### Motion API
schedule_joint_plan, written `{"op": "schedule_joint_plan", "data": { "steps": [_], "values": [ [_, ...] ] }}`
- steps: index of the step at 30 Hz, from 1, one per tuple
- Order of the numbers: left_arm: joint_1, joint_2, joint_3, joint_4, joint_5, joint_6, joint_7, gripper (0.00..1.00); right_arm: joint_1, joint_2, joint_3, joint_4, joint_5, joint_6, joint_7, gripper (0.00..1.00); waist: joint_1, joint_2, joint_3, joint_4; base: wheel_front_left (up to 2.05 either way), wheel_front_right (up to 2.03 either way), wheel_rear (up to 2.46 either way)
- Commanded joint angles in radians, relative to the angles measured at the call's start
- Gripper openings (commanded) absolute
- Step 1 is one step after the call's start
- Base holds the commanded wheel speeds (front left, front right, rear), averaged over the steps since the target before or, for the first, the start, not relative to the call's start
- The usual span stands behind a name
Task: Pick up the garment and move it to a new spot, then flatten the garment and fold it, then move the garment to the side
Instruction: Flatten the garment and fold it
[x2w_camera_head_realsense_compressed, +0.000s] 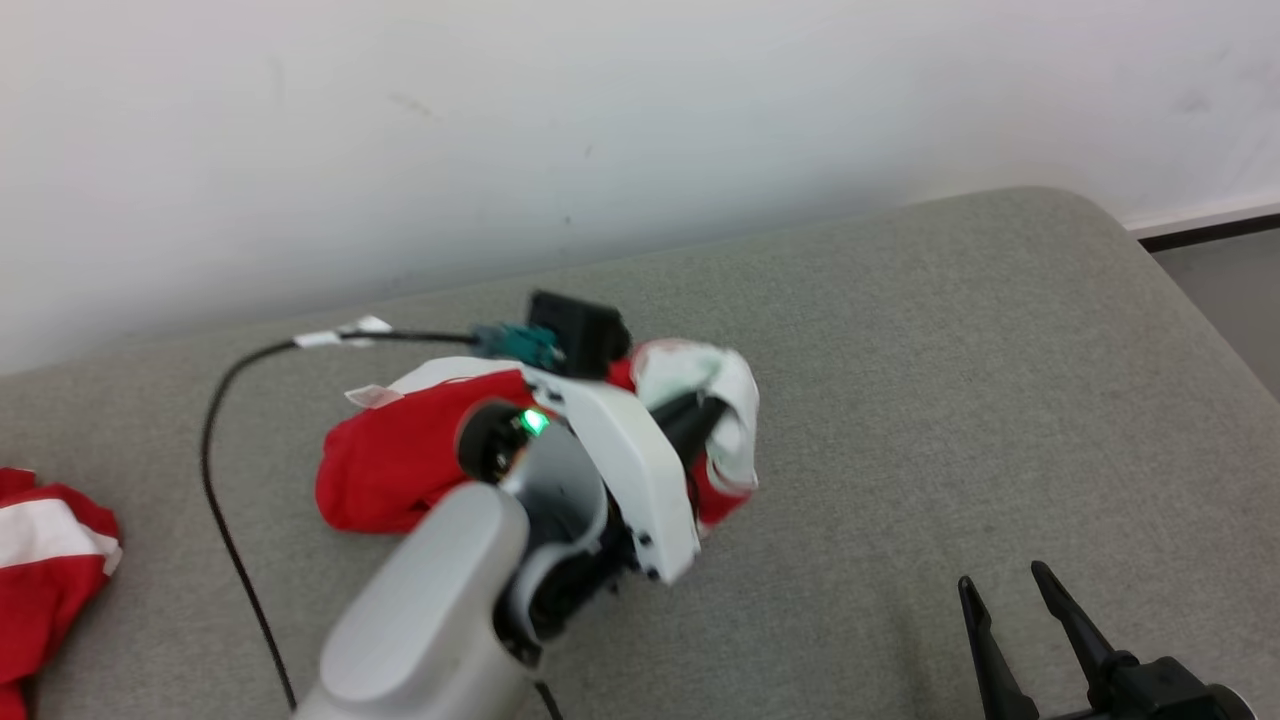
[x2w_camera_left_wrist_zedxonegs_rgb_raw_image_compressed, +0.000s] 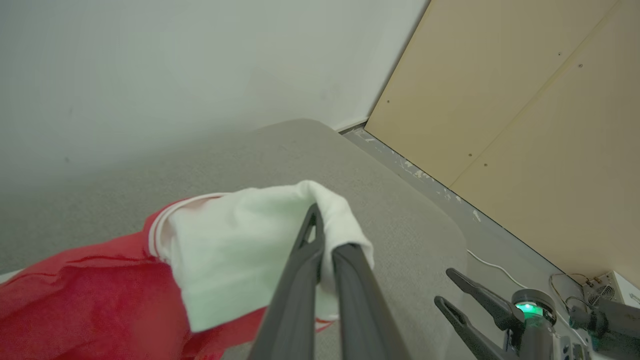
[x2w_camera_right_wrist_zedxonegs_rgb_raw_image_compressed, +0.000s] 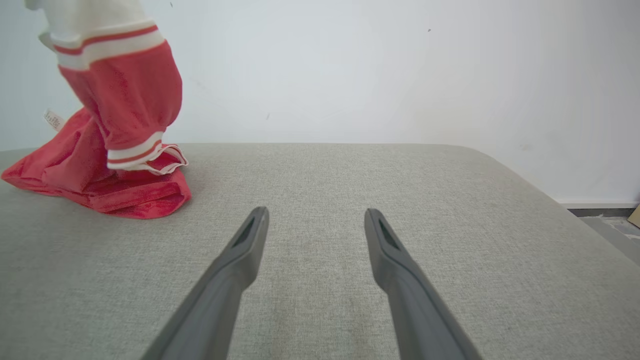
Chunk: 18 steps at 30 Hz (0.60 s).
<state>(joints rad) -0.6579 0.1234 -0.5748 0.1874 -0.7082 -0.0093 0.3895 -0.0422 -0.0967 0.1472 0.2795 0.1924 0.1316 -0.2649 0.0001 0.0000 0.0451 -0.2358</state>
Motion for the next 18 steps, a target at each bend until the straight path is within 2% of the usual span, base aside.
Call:
{"op": "schedule_joint_plan", "data": {
  "steps": [1,10,14,18],
  "values": [
    [0.017,-0.001,-0.011,-0.005,-0.003,0.002,0.006,0.00,-0.016,0.000,-0.004,-0.002,0.012,-0.002,0.001,1.00,-0.0001,0.0000,0.009,-0.008,0.00,0.00,0.00],
    [0.134,-0.056,-0.137,0.036,0.019,0.040,-0.029,0.00,-0.024,0.011,-0.012,-0.002,0.015,-0.002,0.001,1.00,-0.0001,0.0000,0.048,-0.046,0.00,0.00,0.00],
    [0.146,-0.068,-0.188,0.059,0.014,0.055,-0.086,0.01,-0.029,0.015,-0.015,0.000,0.014,-0.002,0.001,1.00,-0.0001,0.0000,0.060,-0.052,0.00,0.00,0.00],
    [0.104,-0.073,-0.233,0.063,0.000,0.091,-0.180,0.00,-0.039,0.019,-0.012,0.003,0.010,-0.002,0.001,1.00,-0.0001,0.0000,0.066,-0.058,0.00,0.00,0.00]
  ]
}}
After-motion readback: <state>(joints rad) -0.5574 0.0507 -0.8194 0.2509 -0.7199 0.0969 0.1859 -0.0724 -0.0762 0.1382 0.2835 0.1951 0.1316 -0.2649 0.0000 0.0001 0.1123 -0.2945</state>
